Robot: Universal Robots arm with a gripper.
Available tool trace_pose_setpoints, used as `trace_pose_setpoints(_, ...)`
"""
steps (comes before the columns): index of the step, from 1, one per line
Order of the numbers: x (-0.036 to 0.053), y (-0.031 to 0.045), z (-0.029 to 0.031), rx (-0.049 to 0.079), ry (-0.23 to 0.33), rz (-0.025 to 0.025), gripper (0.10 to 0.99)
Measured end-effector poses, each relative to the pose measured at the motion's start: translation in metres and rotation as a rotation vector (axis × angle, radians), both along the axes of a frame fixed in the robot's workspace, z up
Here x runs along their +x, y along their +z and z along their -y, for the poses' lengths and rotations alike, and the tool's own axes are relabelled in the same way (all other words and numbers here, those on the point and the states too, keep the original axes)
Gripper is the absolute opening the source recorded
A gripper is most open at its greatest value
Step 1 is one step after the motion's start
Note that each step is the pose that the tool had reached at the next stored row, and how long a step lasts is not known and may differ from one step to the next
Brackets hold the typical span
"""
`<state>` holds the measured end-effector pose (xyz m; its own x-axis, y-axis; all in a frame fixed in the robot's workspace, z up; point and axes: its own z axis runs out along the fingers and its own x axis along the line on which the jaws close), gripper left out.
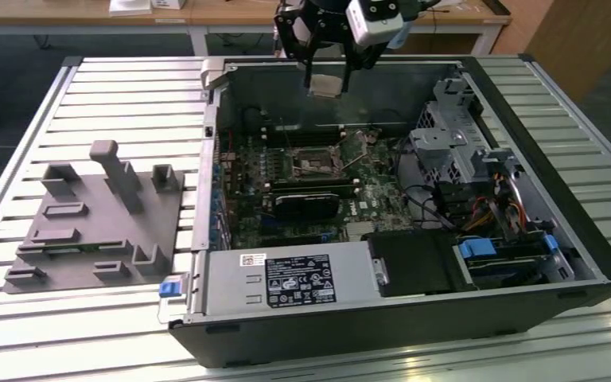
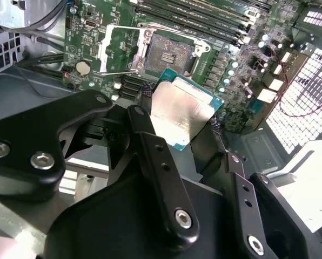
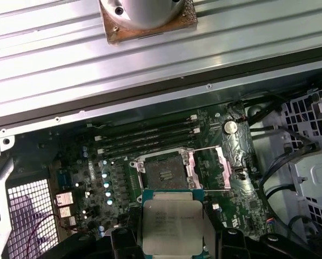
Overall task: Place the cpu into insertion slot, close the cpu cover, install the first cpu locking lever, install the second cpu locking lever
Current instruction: 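Place the cpu into insertion slot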
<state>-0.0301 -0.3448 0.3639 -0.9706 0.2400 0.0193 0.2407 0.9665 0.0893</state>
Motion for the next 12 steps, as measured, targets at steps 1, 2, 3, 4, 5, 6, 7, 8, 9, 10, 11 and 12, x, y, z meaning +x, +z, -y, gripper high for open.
trace_pose_setpoints(1,0.0,0.0,0.0,0.0,-0.005,0.0,0.537)
trace_pose_setpoints(2,0.0,0.0,0.0,0.0,-0.009,0.0,0.537)
trace_pose_setpoints(3,0.0,0.0,0.0,0.0,-0.013,0.0,0.537)
trace_pose_setpoints(4,0.0,-0.0001,0.0,0.0,-0.018,0.0,0.537)
trace_pose_setpoints(5,0.0,-0.0001,0.0,0.0,-0.022,0.0,0.537)
trace_pose_setpoints(6,0.0,-0.0001,0.0,0.0,-0.026,0.0,0.537)
trace_pose_setpoints(7,0.0,-0.0001,0.0,0.0,-0.03,0.0,0.537)
trace_pose_setpoints(8,0.0,-0.0001,0.0,0.0,-0.035,0.0,0.537)
trace_pose_setpoints(9,0.0,-0.0001,0.0,0.0,-0.039,0.0,0.537)
trace_pose_setpoints(10,0.0,-0.0001,0.0,0.0,-0.043,-0.0001,0.537)
trace_pose_setpoints(11,0.0,-0.0002,0.0,0.0,-0.047,0.0,0.537)
trace_pose_setpoints(12,0.0,-0.0002,0.0,0.0,-0.051,0.0,0.537)
